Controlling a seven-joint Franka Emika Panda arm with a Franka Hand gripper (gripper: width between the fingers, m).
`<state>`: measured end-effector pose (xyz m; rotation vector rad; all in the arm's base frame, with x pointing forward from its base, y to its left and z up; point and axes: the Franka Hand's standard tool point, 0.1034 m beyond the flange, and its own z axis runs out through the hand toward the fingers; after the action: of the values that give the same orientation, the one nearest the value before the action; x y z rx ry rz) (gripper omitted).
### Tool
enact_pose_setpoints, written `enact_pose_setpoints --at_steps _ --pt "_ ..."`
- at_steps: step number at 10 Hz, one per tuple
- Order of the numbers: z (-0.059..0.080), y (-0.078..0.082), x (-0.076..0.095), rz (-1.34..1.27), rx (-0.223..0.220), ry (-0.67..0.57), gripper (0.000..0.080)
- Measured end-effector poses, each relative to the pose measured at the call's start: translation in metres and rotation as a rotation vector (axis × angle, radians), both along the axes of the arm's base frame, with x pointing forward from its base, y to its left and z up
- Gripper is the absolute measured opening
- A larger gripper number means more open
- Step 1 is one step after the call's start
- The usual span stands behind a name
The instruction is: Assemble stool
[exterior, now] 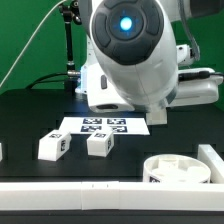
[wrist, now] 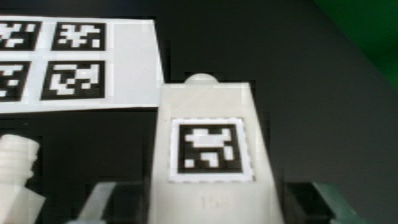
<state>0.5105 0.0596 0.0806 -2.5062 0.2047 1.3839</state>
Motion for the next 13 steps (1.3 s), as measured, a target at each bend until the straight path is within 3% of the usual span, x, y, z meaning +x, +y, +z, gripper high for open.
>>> enact_pose_setpoints --at_steps 3,4,5,7,11,12,13 --pt "-0.003 0.0 0.007 -0.009 -0.009 -0.044 0.0337" --pt "0.0 0.003 0.021 0.025 -0.005 -0.137 0.0337" --pt "0.016 0.006 0.029 0.021 -0.001 -0.195 0.0337" --pt "0.051 -0.007 0.052 -0.007 -0.017 -0.291 0.0337" --pt "0.05 -0.009 0.069 -0.051 -0.099 -0.59 0.0337" --pt "0.053 -0.012 0.084 0.008 -0.109 -0.711 0.0337" --pt "0.065 -0.012 0.094 0.053 -0.106 -0.797 0.0337"
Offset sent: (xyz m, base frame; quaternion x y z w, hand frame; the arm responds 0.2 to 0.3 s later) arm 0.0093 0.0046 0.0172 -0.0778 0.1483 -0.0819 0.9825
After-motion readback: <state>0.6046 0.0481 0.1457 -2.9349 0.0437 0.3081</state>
